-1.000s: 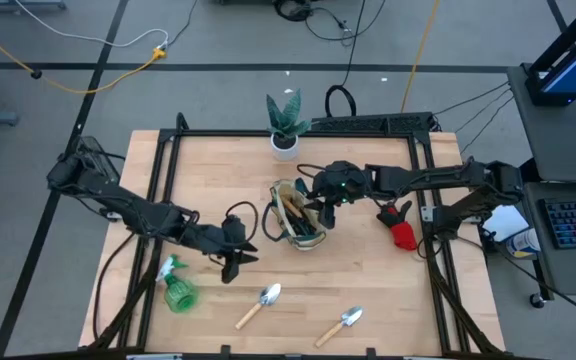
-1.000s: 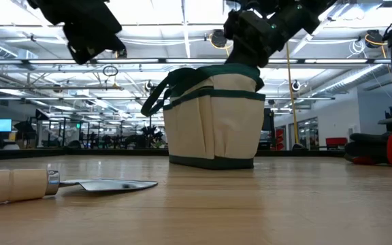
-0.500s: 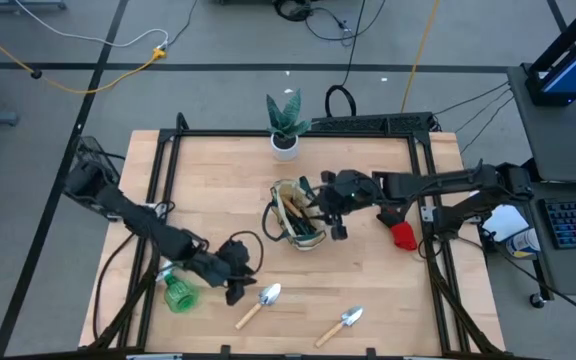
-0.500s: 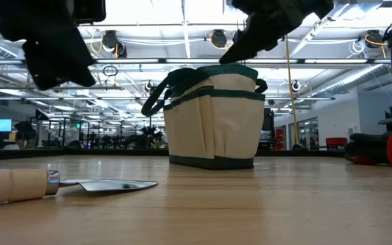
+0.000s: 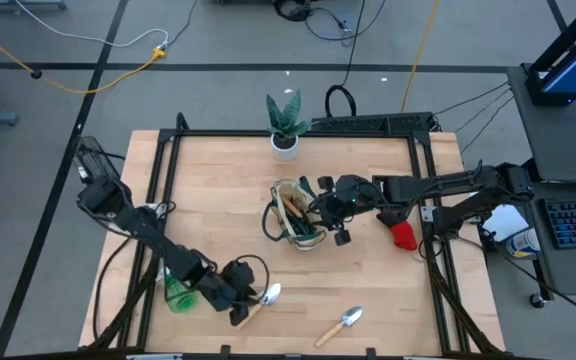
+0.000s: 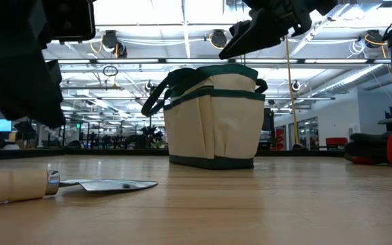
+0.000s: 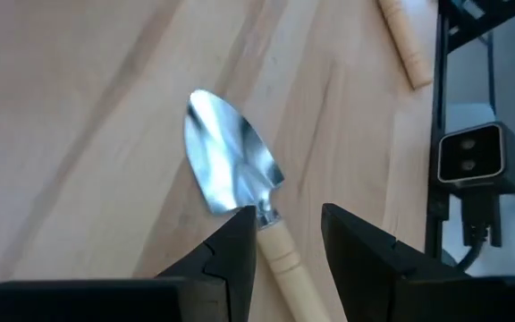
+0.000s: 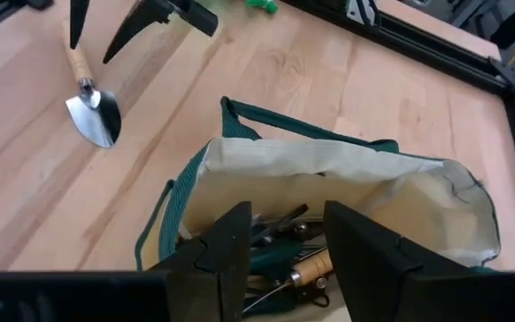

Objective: Pick & Place Garden tools in Gardening bag
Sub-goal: Put the left brown trowel into the gardening bag

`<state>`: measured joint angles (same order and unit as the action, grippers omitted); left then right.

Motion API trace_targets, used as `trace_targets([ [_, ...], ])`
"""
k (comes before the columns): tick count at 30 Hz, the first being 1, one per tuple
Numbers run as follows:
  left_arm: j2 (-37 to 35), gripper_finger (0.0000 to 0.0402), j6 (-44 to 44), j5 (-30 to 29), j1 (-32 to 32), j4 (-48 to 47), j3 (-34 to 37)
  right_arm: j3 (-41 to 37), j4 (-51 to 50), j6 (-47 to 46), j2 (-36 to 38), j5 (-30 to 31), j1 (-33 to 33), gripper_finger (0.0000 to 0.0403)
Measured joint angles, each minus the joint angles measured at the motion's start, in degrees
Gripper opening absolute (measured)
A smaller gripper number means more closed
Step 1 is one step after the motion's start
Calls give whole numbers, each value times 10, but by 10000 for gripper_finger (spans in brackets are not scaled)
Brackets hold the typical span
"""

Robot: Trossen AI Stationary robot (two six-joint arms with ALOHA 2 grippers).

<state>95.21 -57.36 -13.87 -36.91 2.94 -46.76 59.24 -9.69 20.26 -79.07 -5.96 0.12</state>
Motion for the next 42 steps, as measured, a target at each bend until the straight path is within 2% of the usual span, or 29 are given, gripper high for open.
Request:
trace_targets([
  [4,36,131,2,-1,-9,-53,-50,0,0,24,0,0,0,134],
  [9,72,131,2,-15,-17,-174,-122,0,0,34,0,1,0,134],
  [13,87,131,-7,-17,-19,-204,-155,0,0,34,0,1,0,134],
  [23,107,131,-44,-13,-33,-216,-159,0,19,35,0,1,0,134],
  [33,106,131,-60,-23,-42,-220,-159,0,17,79,0,-1,0,134],
  [42,106,131,-43,-27,-48,-215,-159,0,17,79,0,-1,0,134],
])
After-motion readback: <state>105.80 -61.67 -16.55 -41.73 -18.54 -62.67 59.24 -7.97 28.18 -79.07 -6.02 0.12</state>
